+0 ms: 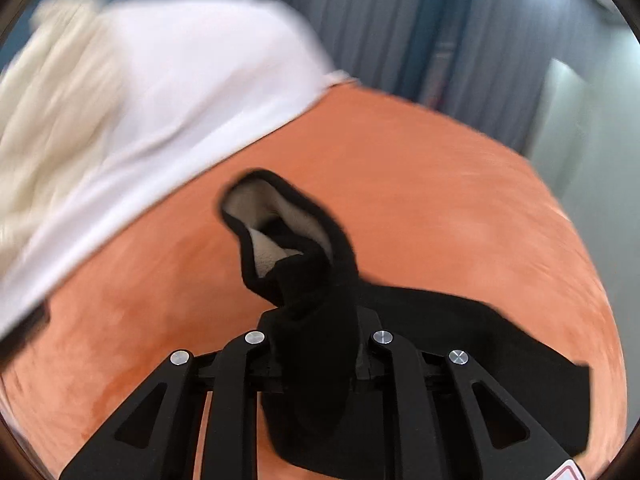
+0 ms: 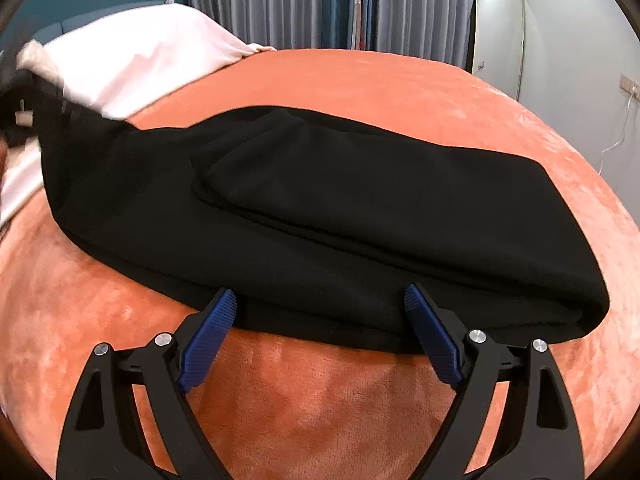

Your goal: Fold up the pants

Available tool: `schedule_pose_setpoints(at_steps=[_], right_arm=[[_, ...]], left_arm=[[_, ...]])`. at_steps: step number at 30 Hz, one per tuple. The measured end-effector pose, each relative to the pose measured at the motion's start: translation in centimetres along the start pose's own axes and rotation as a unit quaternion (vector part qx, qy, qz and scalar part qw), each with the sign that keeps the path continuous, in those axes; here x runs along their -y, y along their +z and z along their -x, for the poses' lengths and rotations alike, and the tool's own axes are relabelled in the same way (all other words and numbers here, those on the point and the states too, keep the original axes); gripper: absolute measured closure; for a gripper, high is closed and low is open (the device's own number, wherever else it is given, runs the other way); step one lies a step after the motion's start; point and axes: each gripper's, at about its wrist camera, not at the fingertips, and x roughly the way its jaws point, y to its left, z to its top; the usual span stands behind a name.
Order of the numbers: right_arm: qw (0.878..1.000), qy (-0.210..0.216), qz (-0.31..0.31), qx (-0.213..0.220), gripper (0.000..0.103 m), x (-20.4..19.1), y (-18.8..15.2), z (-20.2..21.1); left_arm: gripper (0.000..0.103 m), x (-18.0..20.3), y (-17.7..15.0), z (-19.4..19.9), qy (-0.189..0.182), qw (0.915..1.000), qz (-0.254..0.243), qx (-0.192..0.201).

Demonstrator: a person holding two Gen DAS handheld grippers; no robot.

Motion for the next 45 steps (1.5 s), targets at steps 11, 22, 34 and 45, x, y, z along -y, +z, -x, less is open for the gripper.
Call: schedule_pose_setpoints(at_steps=[11,22,34,45], right_arm=[[0.985,-0.16,-0.054,0.046,0.01,12.3,-3.0,9.3],[0.979,-0.18,-0.093,0.0,0.01,20.0,-7.6,9.6],[0.98,-0.162,-0.111,-0.009,0.007,20.9,-7.7,9.0],[0.979,-0.173,-0.107,-0.011,0.005,20.6,-7.7,8.8]], left_arm=[[0.053,24.9,-13.2,2.6,-0.063,0.9557,-0.287,-0.021],[0.039,29.1,-15.7,3.4,-0.059,0.951,-0.302,-0.031],[0.038,27.5,-16.1,3.7,-0.057,0.9612,-0.264,-0.058],[0.038,23.5,-15.9,4.7,-0.045,0.9699,-0.231,-0.064]])
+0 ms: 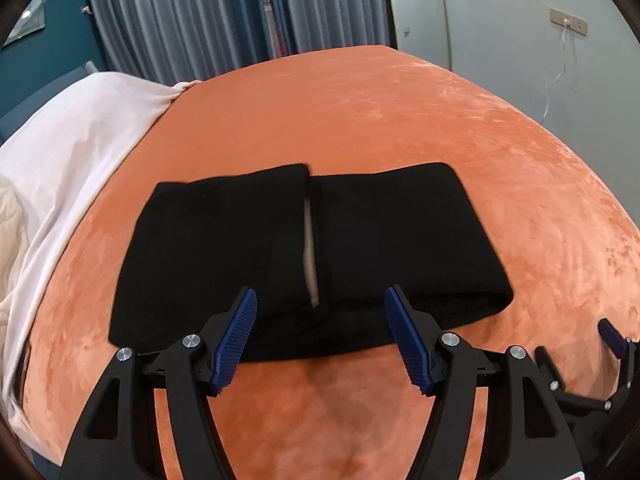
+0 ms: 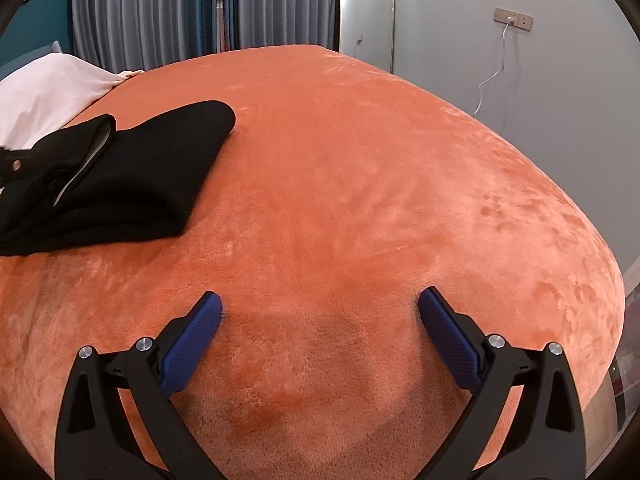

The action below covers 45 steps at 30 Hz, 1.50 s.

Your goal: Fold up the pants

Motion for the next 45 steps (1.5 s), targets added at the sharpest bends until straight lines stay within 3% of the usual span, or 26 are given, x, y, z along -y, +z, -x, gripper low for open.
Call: schedule_pose_setpoints(at_steps=[3,6,10,14,16,20,23,24,26,27,30,33,36,38,41,42,45], right_arm=[[1.0,0.0,-0.012,-0.002,0.005,0.0,0.7,0.8],[0.994,0.093,-0.049,0.01,0.005,-0.8,3.5,2.9],[0.984,0.173,-0.044,-0.005,0.005,-4.7,8.8,2.8],[0.979,0.2,0.0,-0.032,0.005,-11.2,13.7,0.1],[0.978,0.201,0.018,-0.054,0.005,-14.1,14.6,-1.6],[0.976,0.178,0.068,-0.109,0.005,-20.1,14.3,-6.5],[0.971,0.191,0.026,-0.143,0.005,-20.9,12.8,-8.7],[0.974,0.185,0.023,-0.129,0.005,-21.0,12.5,-8.5],[0.974,0.193,0.049,-0.105,0.017,-22.0,12.0,-7.7],[0.971,0.208,0.055,-0.101,0.045,-22.4,11.9,-7.4],[0.97,0.218,0.061,-0.089,0.076,-23.3,12.6,-6.2],[0.963,0.245,0.066,-0.088,0.087,-23.2,14.3,-4.9],[0.959,0.271,0.058,-0.06,0.097,-20.9,16.9,-2.1],[0.962,0.266,0.047,-0.035,0.097,-18.4,18.2,-0.5],[0.975,0.219,0.032,-0.004,0.097,-13.1,18.7,0.7],[0.98,0.198,0.026,-0.012,0.096,-11.3,18.3,-0.2],[0.981,0.167,0.025,-0.091,0.095,-8.5,15.3,-6.1]], left_arm=[[0.032,-2.1,-1.2,0.6,0.007,0.9999,0.009,0.0],[0.03,-5.3,-2.9,0.8,0.039,0.999,0.021,-0.003],[0.03,-10.3,-4.9,1.0,0.056,0.9959,0.069,-0.016],[0.03,-14.1,-6.7,1.5,0.063,0.9927,0.101,-0.021],[0.03,-15.7,-7.6,2.0,0.075,0.9911,0.109,-0.017],[0.029,-18.4,-9.0,2.9,0.091,0.9882,0.123,-0.012],[0.027,-19.8,-10.0,3.2,0.092,0.9864,0.135,-0.013],[0.027,-20.3,-10.3,3.2,0.092,0.9857,0.14,-0.013],[0.026,-20.8,-10.6,3.0,0.093,0.9845,0.147,-0.016],[0.026,-21.0,-10.7,2.7,0.093,0.9836,0.153,-0.019],[0.026,-21.5,-11.0,2.1,0.084,0.9817,0.168,-0.028],[0.026,-21.6,-11.0,2.3,0.074,0.9811,0.176,-0.028],[0.026,-21.7,-10.8,3.4,0.084,0.9821,0.168,-0.014],[0.022,-22.0,-10.6,3.9,0.09,0.982,0.166,-0.006],[0.021,-22.2,-10.3,3.8,0.093,0.9809,0.171,-0.006],[0.021,-22.1,-10.2,3.4,0.091,0.9807,0.173,-0.008],[0.021,-21.2,-9.7,2.4,0.072,0.9809,0.18,-0.018]])
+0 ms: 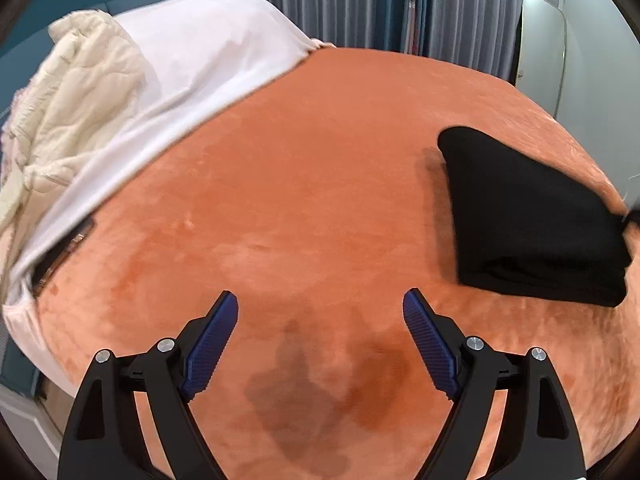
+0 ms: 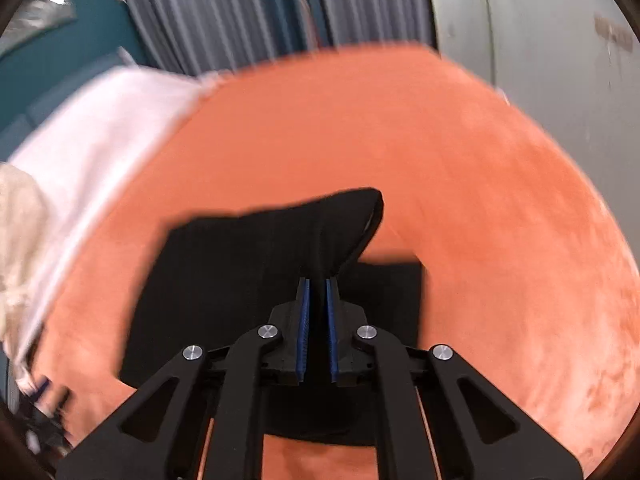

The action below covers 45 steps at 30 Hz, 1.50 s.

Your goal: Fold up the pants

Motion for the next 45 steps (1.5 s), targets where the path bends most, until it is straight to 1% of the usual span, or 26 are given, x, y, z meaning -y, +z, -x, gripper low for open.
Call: schedule_pose_setpoints(at_steps=[1,2,4,6,8,11,14,16,17,18,19,22,25,26,27,28,30,31,32,33,35,38,41,43,44,45], right_arm=[[1.0,0.005,0.0,-0.013,0.087,0.7,-1.0,-1.0],[1.0,0.018,-0.006,-0.002,0.084,1.3,-1.8,-1.1],[0.998,0.036,-0.029,0.038,0.065,2.2,-2.6,0.9],[0.995,0.052,-0.045,0.068,0.059,3.0,-3.1,2.6],[0.994,0.049,-0.064,0.08,0.058,4.5,-3.6,3.7],[0.992,0.06,-0.103,0.048,0.058,6.9,-5.1,3.4],[0.987,0.089,-0.133,0.014,0.056,8.0,-6.3,1.9],[0.983,0.109,-0.148,0.001,0.034,7.6,-6.3,1.0],[0.982,0.113,-0.152,0.0,0.033,7.7,-6.9,0.7],[0.981,0.117,-0.153,0.0,0.032,7.7,-7.3,0.3],[0.981,0.118,-0.153,0.001,0.032,7.6,-7.5,0.1],[0.983,0.114,-0.143,0.009,0.031,6.9,-7.5,-0.8],[0.983,0.104,-0.153,0.006,0.033,7.1,-7.1,-0.6],[0.982,0.102,-0.161,0.007,0.033,7.0,-7.1,-0.5],[0.979,0.097,-0.18,0.012,0.033,7.5,-7.3,-0.1],[0.977,0.098,-0.189,0.012,0.032,7.7,-7.5,-0.2],[0.979,0.104,-0.173,0.005,0.033,7.3,-7.7,-0.8],[0.983,0.104,-0.154,0.003,0.051,6.7,-7.6,-0.9],[0.979,0.138,-0.149,-0.008,0.075,6.3,-7.5,-1.2],[0.977,0.143,-0.158,-0.013,0.082,6.1,-7.4,-1.0],[0.98,0.144,-0.139,-0.007,0.085,5.6,-6.9,0.3],[0.976,0.168,-0.136,0.002,0.086,5.7,-7.2,3.0],[0.975,0.183,-0.128,-0.009,0.086,6.6,-9.7,6.5],[0.976,0.174,-0.126,-0.025,0.081,7.4,-12.0,7.1],[0.98,0.157,-0.116,-0.038,0.077,7.6,-13.0,6.7],[0.986,0.118,-0.112,-0.046,0.072,8.1,-14.3,6.1]], left_arm=[[0.021,0.5,0.0,-0.1,-0.009,1.0,0.0,-0.003],[0.021,1.0,0.1,-0.2,-0.016,0.9999,-0.002,-0.007],[0.021,2.0,0.5,-0.4,-0.025,0.9995,-0.014,-0.014],[0.02,2.8,1.3,-0.5,-0.036,0.999,-0.018,-0.017],[0.016,3.2,2.4,-0.9,-0.057,0.9983,-0.01,-0.013],[0.016,4.5,3.7,-3.3,-0.104,0.9938,0.009,-0.036],[0.016,5.8,4.6,-7.4,-0.164,0.9818,0.048,-0.083],[0.016,6.2,5.0,-9.8,-0.208,0.9676,0.096,-0.106],[0.016,6.4,5.0,-10.6,-0.225,0.9616,0.108,-0.114],[0.016,6.7,5.1,-11.7,-0.231,0.9559,0.125,-0.131],[0.016,7.1,5.2,-12.4,-0.231,0.9546,0.135,-0.131],[0.016,9.1,5.7,-13.1,-0.205,0.9666,0.095,-0.121],[0.02,10.1,6.0,-13.2,-0.197,0.9684,0.088,-0.126],[0.034,10.0,6.1,-13.1,-0.207,0.965,0.093,-0.131],[0.038,9.9,6.1,-13.0,-0.222,0.96,0.1,-0.138],[0.042,9.8,6.0,-12.8,-0.224,0.9595,0.1,-0.139],[0.056,10.1,5.9,-12.5,-0.222,0.962,0.084,-0.135],[0.06,10.2,5.8,-12.3,-0.221,0.963,0.078,-0.134],[0.07,10.2,5.8,-11.9,-0.22,0.9637,0.075,-0.131],[0.076,10.3,5.8,-11.3,-0.221,0.9642,0.072,-0.127],[0.08,9.9,5.8,-10.1,-0.231,0.9623,0.074,-0.123],[0.081,8.5,5.2,-7.5,-0.256,0.954,0.076,-0.137],[0.079,6.9,2.3,-4.0,-0.278,0.9466,0.058,-0.153],[0.074,6.6,0.0,-2.9,-0.262,0.9508,0.041,-0.16],[0.066,6.8,-1.4,-2.6,-0.236,0.9591,0.027,-0.154],[0.056,6.8,-2.2,-2.3,-0.213,0.9666,0.016,-0.142]])
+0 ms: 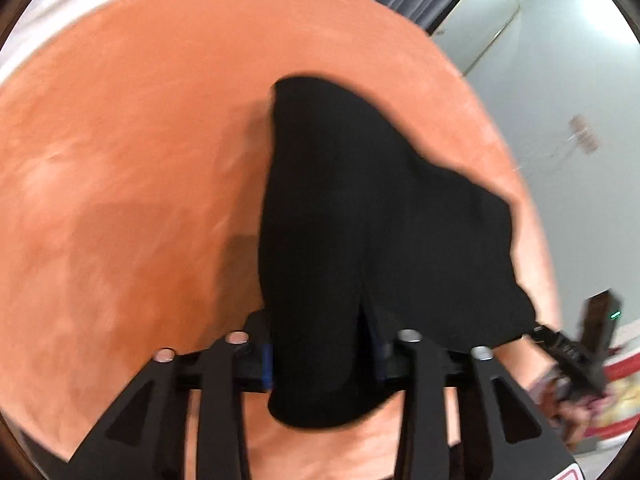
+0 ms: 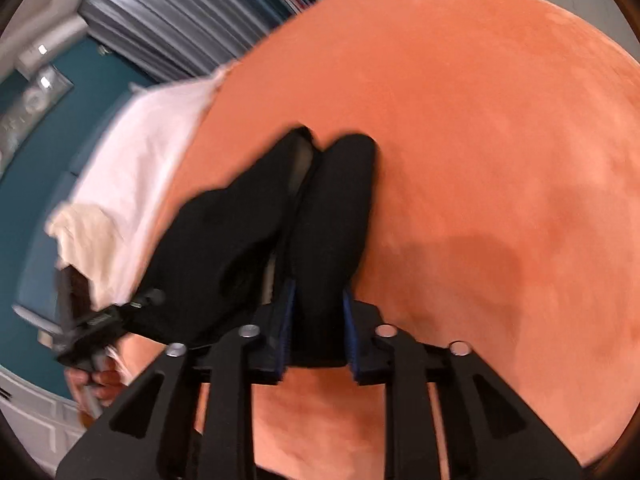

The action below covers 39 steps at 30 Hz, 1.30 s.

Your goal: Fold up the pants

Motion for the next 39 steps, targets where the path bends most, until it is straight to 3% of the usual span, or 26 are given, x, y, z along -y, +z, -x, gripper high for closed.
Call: schedule_pose_setpoints(at_steps=[1,3,4,6,7,9,12,14,15,17,18,19,21,22,24,27,28,30,31,36,38,39], right_arm=[[1.0,-0.001,-0.014,0.012,0.056,0.8,-0.6,0.3],[0.998,0.002,-0.049,0.048,0.055,1.1,-1.0,2.8],[0.997,-0.009,-0.035,0.073,0.054,0.3,-0.8,4.3],[0.995,-0.024,0.014,0.096,0.052,-2.3,0.0,5.8],[0.995,-0.024,0.036,0.095,0.044,-3.9,0.4,5.9],[0.993,-0.022,0.074,0.088,0.028,-6.5,1.3,4.5],[0.994,-0.036,0.09,0.05,0.028,-7.5,1.3,0.4],[0.995,-0.047,0.088,0.027,0.028,-7.7,1.0,-2.3],[0.993,-0.06,0.092,0.031,0.031,-7.6,0.9,-3.0],[0.989,-0.086,0.115,0.048,0.046,-8.6,0.3,-3.7],[0.986,-0.093,0.125,0.056,0.062,-9.0,0.1,-3.5],[0.985,-0.094,0.131,0.06,0.075,-9.5,0.1,-3.2],[0.985,-0.076,0.137,0.074,0.082,-9.8,0.3,-1.0],[0.985,-0.064,0.139,0.083,0.094,-10.0,0.7,-0.1],[0.984,-0.04,0.137,0.107,0.097,-10.1,1.2,2.7],[0.982,-0.056,0.135,0.123,0.096,-8.9,1.4,4.4],[0.983,-0.064,0.13,0.114,0.096,-8.1,1.2,3.8],[0.989,-0.064,0.124,0.055,0.09,-6.2,0.4,0.6],[0.991,-0.059,0.11,0.041,0.081,-5.1,-0.3,-0.4],[0.995,0.0,0.05,0.09,0.074,-3.7,0.5,2.7],[0.993,-0.019,0.066,0.094,0.055,-4.7,2.9,2.4],[0.992,-0.026,0.077,0.098,0.037,-5.0,3.6,2.0]], left_arm=[[0.053,0.1,-0.8,0.3,0.026,0.9995,-0.009,0.018],[0.038,1.0,-2.0,2.0,0.09,0.9933,-0.036,0.063],[0.035,1.3,-2.3,3.0,0.116,0.9884,-0.051,0.083],[0.019,2.4,-3.0,5.0,0.17,0.9733,-0.084,0.129],[0.017,2.9,-3.2,5.7,0.191,0.966,-0.097,0.144],[0.017,3.8,-3.6,6.8,0.218,0.9565,-0.112,0.159],[0.017,4.8,-4.1,7.4,0.231,0.951,-0.121,0.166],[0.016,5.4,-4.6,7.5,0.23,0.9519,-0.121,0.162],[0.016,5.2,-4.9,7.7,0.228,0.9528,-0.123,0.158],[0.016,5.7,-5.1,6.8,0.234,0.9521,-0.123,0.153],[0.016,5.5,-5.3,6.7,0.24,0.9511,-0.125,0.149],[0.016,5.6,-5.2,6.4,0.246,0.95,-0.125,0.146],[0.016,5.9,-5.1,5.8,0.252,0.9492,-0.124,0.142],[0.016,6.0,-4.9,5.7,0.252,0.9494,-0.124,0.142],[0.016,5.9,-5.1,5.7,0.252,0.9489,-0.124,0.143],[0.016,5.7,-5.5,5.9,0.254,0.9482,-0.125,0.144],[0.016,5.5,-5.6,5.8,0.255,0.9483,-0.124,0.142],[0.016,5.2,-5.7,5.5,0.254,0.95,-0.122,0.135],[0.016,5.1,-5.8,5.3,0.254,0.9509,-0.12,0.13],[0.016,4.9,-5.8,5.4,0.262,0.9484,-0.123,0.129],[0.016,4.9,-5.6,5.4,0.252,0.9521,-0.117,0.128],[0.016,5.0,-5.4,5.5,0.248,0.9534,-0.114,0.128]])
